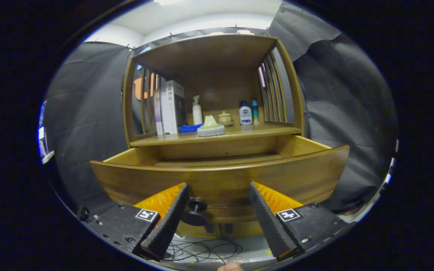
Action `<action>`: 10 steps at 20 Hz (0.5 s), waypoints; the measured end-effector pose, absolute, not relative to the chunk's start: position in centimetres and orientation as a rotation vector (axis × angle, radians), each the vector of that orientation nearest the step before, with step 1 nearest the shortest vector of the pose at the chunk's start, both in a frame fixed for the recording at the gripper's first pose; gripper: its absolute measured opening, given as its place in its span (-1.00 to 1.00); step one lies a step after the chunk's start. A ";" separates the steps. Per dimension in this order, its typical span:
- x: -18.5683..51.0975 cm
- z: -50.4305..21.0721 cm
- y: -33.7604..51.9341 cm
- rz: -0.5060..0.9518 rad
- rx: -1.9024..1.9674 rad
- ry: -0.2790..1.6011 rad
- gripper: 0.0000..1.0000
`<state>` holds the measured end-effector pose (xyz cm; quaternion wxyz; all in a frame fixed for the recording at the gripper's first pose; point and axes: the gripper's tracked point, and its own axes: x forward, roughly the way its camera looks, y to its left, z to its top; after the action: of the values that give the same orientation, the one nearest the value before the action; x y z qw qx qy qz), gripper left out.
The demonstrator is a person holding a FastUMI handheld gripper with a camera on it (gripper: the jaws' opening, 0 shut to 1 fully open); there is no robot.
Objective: Pull open the drawer, take out the items inside it, and place them on the countertop above the cabinet.
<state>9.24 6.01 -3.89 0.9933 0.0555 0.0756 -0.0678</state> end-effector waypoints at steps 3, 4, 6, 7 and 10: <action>9.5 -4.3 5.9 -0.191 0.029 0.154 0.99; 9.6 -4.5 6.2 -0.197 0.005 0.153 0.99; 9.6 -4.4 6.3 -0.201 -0.010 0.149 1.00; 9.6 -4.3 6.4 -0.201 -0.003 0.145 1.00; 10.4 -4.4 6.1 -0.185 0.001 0.153 1.00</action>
<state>10.44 6.08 -4.37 0.9928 0.0003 0.0761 -0.0924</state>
